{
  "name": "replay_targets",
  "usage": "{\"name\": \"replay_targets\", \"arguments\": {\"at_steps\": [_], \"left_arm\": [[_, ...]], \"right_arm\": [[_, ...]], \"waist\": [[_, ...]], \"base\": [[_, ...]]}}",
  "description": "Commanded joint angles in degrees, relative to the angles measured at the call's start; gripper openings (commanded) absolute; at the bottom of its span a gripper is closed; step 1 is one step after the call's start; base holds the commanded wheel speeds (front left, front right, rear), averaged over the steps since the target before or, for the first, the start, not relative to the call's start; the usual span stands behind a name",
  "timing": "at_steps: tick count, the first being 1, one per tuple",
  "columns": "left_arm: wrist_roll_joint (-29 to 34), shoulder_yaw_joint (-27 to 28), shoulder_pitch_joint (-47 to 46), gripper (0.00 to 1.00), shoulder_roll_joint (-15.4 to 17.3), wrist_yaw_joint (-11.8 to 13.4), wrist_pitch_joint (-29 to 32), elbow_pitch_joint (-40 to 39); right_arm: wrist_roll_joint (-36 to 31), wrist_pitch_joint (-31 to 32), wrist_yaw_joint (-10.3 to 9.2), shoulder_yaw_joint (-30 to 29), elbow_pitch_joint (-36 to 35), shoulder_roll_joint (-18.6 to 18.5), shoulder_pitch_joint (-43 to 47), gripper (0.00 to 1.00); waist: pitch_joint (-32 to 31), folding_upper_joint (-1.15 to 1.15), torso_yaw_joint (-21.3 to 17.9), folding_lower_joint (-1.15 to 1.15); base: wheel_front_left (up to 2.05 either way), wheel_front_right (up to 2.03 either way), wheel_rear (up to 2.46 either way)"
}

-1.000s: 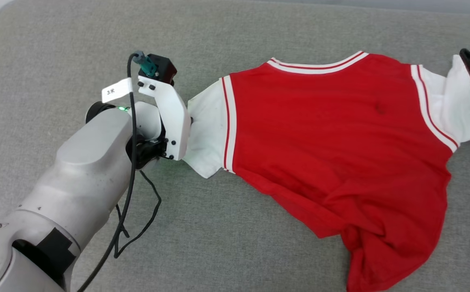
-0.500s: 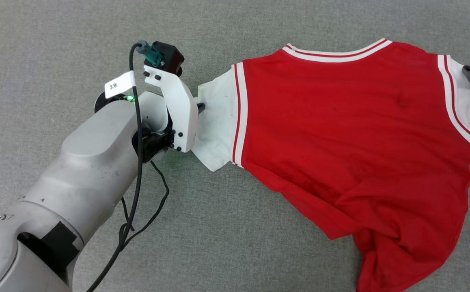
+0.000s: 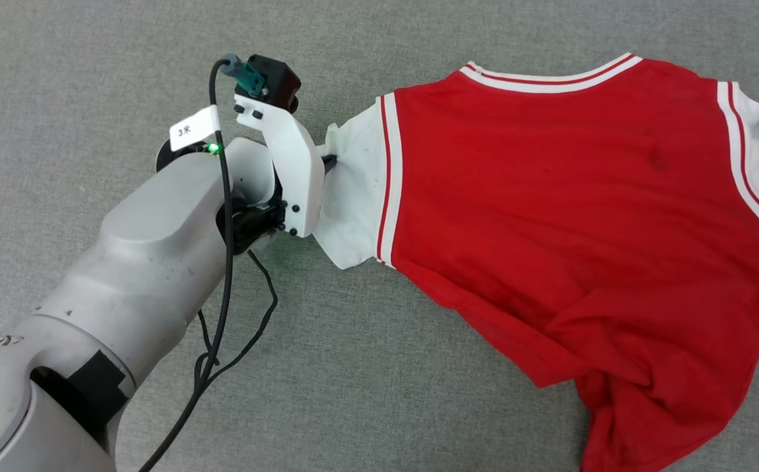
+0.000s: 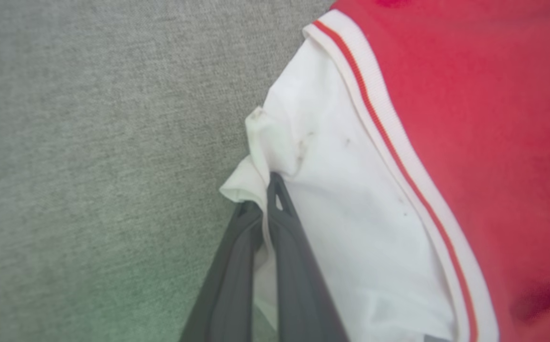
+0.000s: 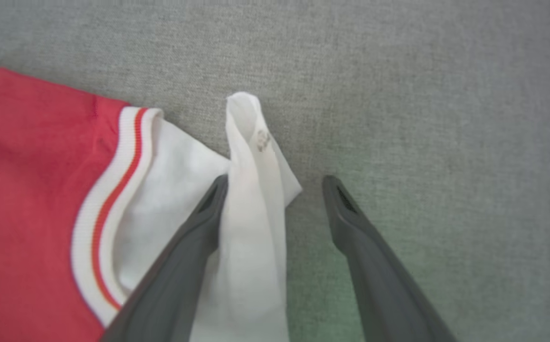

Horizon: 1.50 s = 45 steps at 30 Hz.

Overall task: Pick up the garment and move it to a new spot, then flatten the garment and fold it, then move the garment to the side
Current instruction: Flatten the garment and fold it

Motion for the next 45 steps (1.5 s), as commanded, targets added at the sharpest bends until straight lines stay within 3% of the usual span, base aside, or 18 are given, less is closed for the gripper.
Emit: {"name": "replay_targets", "arguments": {"at_steps": [1, 9, 10, 11, 13, 14, 15, 16, 17, 26, 36, 45], "left_arm": [[-0.4, -0.8, 0.4, 0.00, -0.1, 0.1, 0.1, 0.2], [-1.7, -2.3, 0.6, 0.00, 0.9, 0.1, 0.0, -0.4], [-1.8, -2.4, 0.6, 0.00, 1.0, 0.1, 0.0, -0.4], [-1.9, -2.5, 0.5, 0.00, 1.0, 0.1, 0.0, -0.4], [-2.3, -2.8, 0.4, 0.00, 1.1, 0.1, -0.1, -0.3], [-2.3, -2.9, 0.2, 0.00, 1.1, 0.1, 0.0, -0.3], [-2.4, -3.0, 0.0, 0.00, 1.0, 0.1, -0.1, -0.2], [-2.5, -3.1, -0.1, 0.00, 1.0, 0.1, -0.1, -0.1], [-2.7, -3.3, -0.2, 0.00, 0.9, 0.1, -0.1, -0.1], [-4.3, -3.4, -0.9, 0.00, 0.9, 0.1, -1.2, 0.0], [-6.1, -2.5, -3.5, 0.00, 3.9, 0.1, -6.2, -2.7], [-4.5, -2.0, -7.6, 0.00, 3.7, 0.1, -12.0, -0.5]], "right_arm": [[0.6, 0.6, -0.04, 0.2, 0.5, 0.3, 0.1, 1.00], [1.0, 2.0, -0.04, 2.6, 0.8, 0.6, 0.0, 0.98], [0.8, 2.2, -0.04, 2.7, 1.2, 0.5, -0.2, 0.72], [0.7, 2.8, -0.04, 2.7, 1.8, 0.4, -0.3, 0.52], [0.3, 3.6, -0.05, 3.0, 2.6, 0.4, -0.4, 0.49], [0.0, 3.9, -0.05, 3.1, 2.9, 0.3, -0.5, 0.43], [-0.4, 4.1, -0.06, 3.4, 3.1, 0.2, -0.6, 0.29], [-0.6, 4.2, -0.06, 3.6, 3.2, 0.1, -0.7, 0.04], [-0.9, 4.6, -0.06, 3.7, 3.7, -0.1, -0.8, 0.00], [-2.2, 5.0, -0.10, 3.9, 4.8, -2.1, -2.9, 0.00], [0.0, 3.3, -0.08, 4.4, -0.6, -3.2, -4.5, 0.00], [2.6, -0.5, -0.07, 5.0, -6.1, -3.4, -5.5, 0.00]], "waist": [[0.2, 0.00, 0.2, 0.00], [0.7, 0.00, 0.4, 0.00], [0.7, 0.00, 0.4, 0.00], [0.7, 0.00, 0.4, 0.00], [0.8, 0.00, 0.4, 0.00], [0.8, 0.00, 0.4, 0.00], [0.9, 0.00, 0.3, 0.00], [1.0, 0.00, 0.3, 0.00], [1.0, 0.00, 0.3, 0.00], [1.6, 0.00, -0.2, 0.00], [0.3, 0.00, -1.4, 0.00], [-1.5, 0.00, -2.6, 0.00]], "base": [[0.00, 0.00, 0.00], [0.00, 0.00, 0.00], [0.00, 0.00, 0.00], [0.00, 0.00, 0.00], [0.00, 0.00, 0.00], [0.00, 0.00, 0.00], [0.00, 0.00, 0.00], [0.00, 0.00, 0.00], [0.00, 0.00, 0.00], [0.00, 0.00, 0.00], [0.00, 0.00, 0.00], [0.00, 0.00, 0.00]]}}
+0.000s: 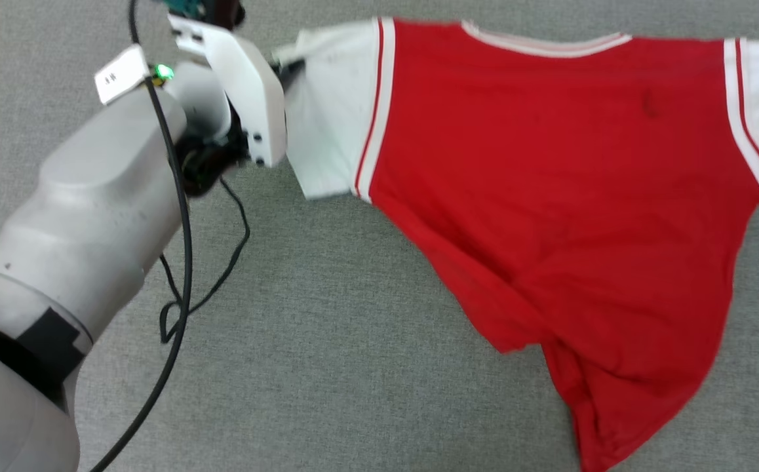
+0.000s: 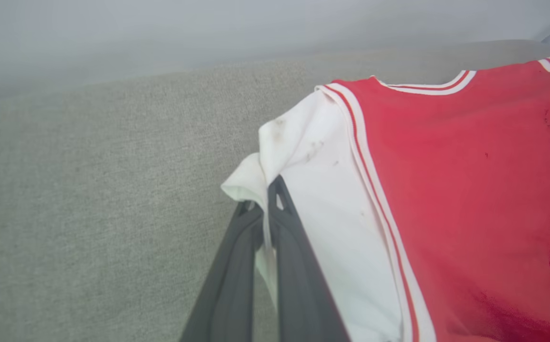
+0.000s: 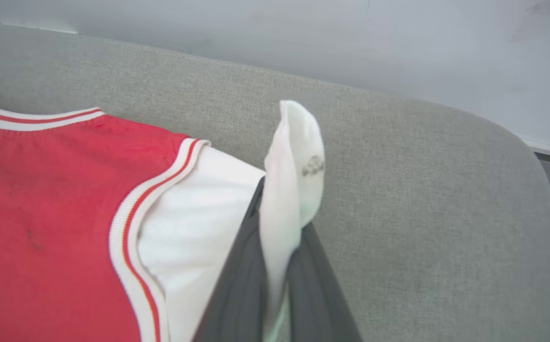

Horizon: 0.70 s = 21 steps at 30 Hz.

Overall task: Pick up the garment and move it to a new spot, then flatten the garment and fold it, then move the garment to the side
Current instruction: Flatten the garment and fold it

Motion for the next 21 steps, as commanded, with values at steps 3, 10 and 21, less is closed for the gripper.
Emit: {"name": "replay_targets", "arguments": {"at_steps": [3, 10, 21], "left_arm": [[-0.2, 1.3, -2.5, 0.00, -0.5, 0.1, -2.6, 1.0], [-0.1, 3.7, -8.6, 0.00, -1.1, 0.5, -6.8, 4.3], [1.9, 6.2, -20.6, 0.00, -2.9, 4.3, -12.5, 10.1]], "right_arm": [[1.2, -2.6, -0.10, -1.2, -1.6, 0.8, -2.2, 0.00], [3.4, -4.6, -0.10, -4.5, -2.4, 4.3, -6.7, 0.00], [-0.2, -10.4, -0.09, -6.5, -0.3, 8.7, -18.8, 0.00]], "waist": [[-1.0, 0.00, -0.6, 0.00], [-3.1, 0.00, -2.2, 0.00], [-6.0, 0.00, -3.7, 0.00]], "base": [[0.00, 0.00, 0.00], [0.00, 0.00, 0.00], [0.00, 0.00, 0.00]]}}
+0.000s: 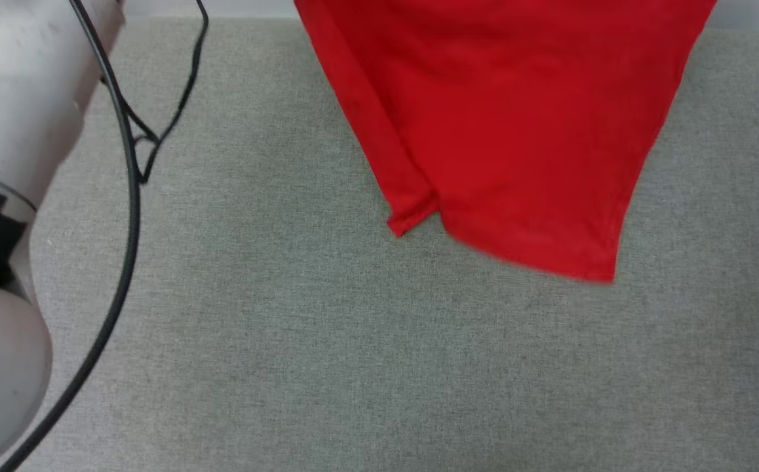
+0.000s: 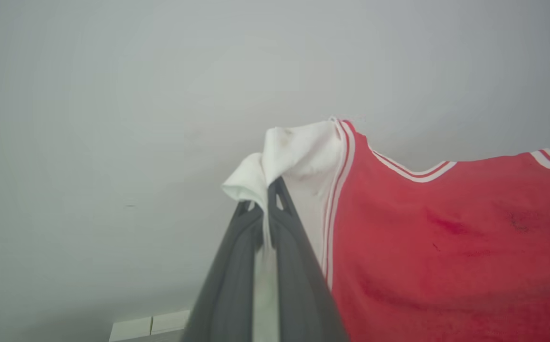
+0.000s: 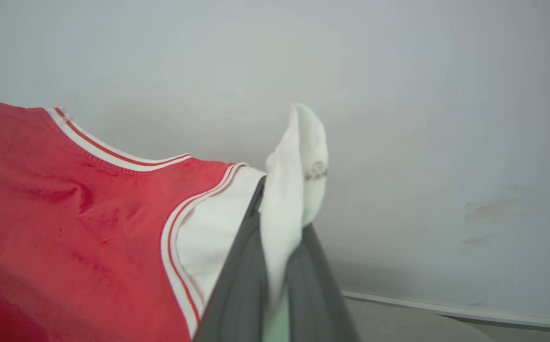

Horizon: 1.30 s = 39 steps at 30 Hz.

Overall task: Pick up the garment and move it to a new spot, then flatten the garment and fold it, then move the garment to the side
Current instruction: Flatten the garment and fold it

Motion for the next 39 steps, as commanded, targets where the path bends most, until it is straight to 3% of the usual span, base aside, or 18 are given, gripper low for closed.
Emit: {"name": "replay_targets", "arguments": {"at_steps": [1, 14, 18, 24, 31, 39], "left_arm": [[0.3, 0.2, -1.2, 0.00, -0.1, 0.3, -0.3, 0.5], [2.1, 0.5, -12.5, 0.00, -2.1, 2.3, -1.0, 5.1], [2.9, 0.1, -14.8, 0.00, -2.4, 2.0, -0.7, 6.1], [3.8, 0.3, -21.3, 0.00, -2.5, 4.1, -1.0, 7.6], [5.4, 0.1, -28.5, 0.00, -2.3, 4.9, -2.8, 8.4], [5.1, 1.3, -31.8, 0.00, -1.4, 5.6, -6.1, 9.4]], "right_arm": [[-0.8, -0.9, -0.06, -0.4, 0.6, 0.3, -1.8, 0.00], [-11.5, -10.0, -0.06, -1.6, 9.0, 3.1, -15.7, 0.00], [-13.4, -9.9, -0.06, -2.0, 12.0, 3.8, -18.8, 0.00], [-16.9, -12.3, -0.06, -2.8, 14.9, 4.3, -23.2, 0.00], [-21.8, -18.4, -0.06, -7.9, 17.1, 3.6, -29.3, 0.00], [-30.1, -20.7, -0.07, -14.2, 18.0, 1.8, -35.7, 0.00]], "waist": [[-0.3, 0.00, -0.1, 0.00], [0.2, 0.00, -0.3, 0.00], [2.5, 0.00, -0.4, 0.00], [8.7, 0.00, -1.2, 0.00], [14.6, 0.00, -1.6, 0.00], [19.4, 0.00, -1.6, 0.00]], "base": [[0.00, 0.00, 0.00], [0.00, 0.00, 0.00], [0.00, 0.00, 0.00], [0.00, 0.00, 0.00], [0.00, 0.00, 0.00], [0.00, 0.00, 0.00]]}}
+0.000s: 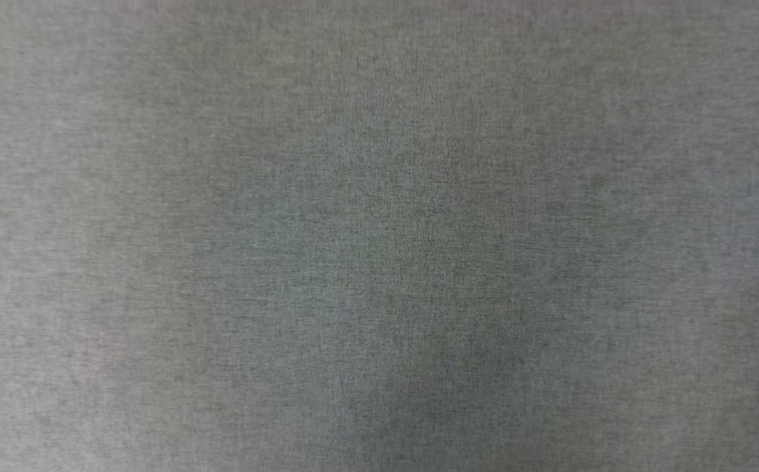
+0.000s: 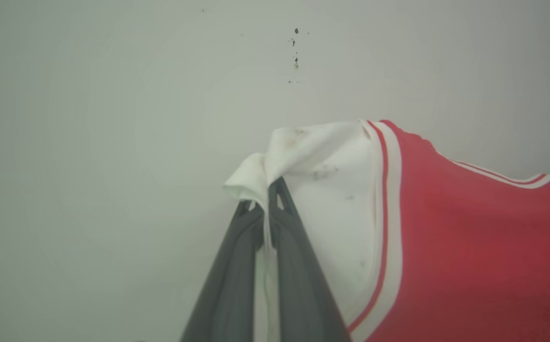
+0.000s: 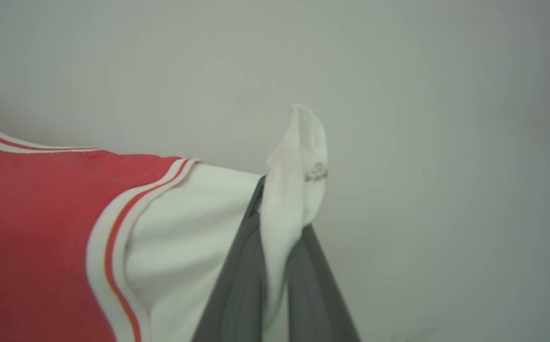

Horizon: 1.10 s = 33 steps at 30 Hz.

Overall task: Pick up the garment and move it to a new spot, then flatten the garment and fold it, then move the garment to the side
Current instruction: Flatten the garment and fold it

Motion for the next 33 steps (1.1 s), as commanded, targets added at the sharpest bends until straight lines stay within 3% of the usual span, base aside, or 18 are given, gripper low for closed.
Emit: {"name": "replay_targets", "arguments": {"at_steps": [1, 8, 17, 25, 33], "left_arm": [[-0.4, 0.5, -0.6, 0.00, 0.5, 0.1, -0.6, 0.3], [-1.4, 1.9, 0.2, 0.00, -0.1, -1.2, -2.7, 0.4], [-1.6, 2.4, 7.4, 0.00, -2.0, -4.1, -3.7, 0.4], [-2.3, 5.2, 15.7, 0.00, -3.2, -6.1, -4.0, -0.8], [-2.3, 4.1, 26.3, 0.00, -3.6, -7.9, -4.0, 0.0]], "right_arm": [[-2.2, -0.3, -0.08, -0.7, 0.1, -1.3, -1.1, 0.00], [-9.0, -0.4, -0.08, -4.6, -1.2, -2.6, -2.9, 0.00], [-12.4, -0.8, -0.08, -7.0, -0.6, -0.2, 2.4, 0.00], [-9.3, -3.7, -0.08, -8.1, 0.6, 2.5, 10.2, 0.00], [-2.9, -4.3, -0.08, -3.6, 1.4, 4.9, 19.1, 0.00]], "waist": [[1.9, 0.00, 0.0, -0.01], [5.4, 0.00, 1.6, -0.01], [6.7, 0.00, 3.0, -0.01], [5.5, 0.00, 2.6, -0.01], [1.1, 0.00, 1.4, -0.01]], "base": [[0.00, 0.00, 0.00], [0.00, 0.00, 0.00], [0.00, 0.00, 0.00], [0.00, 0.00, 0.00], [0.00, 0.00, 0.00]]}}
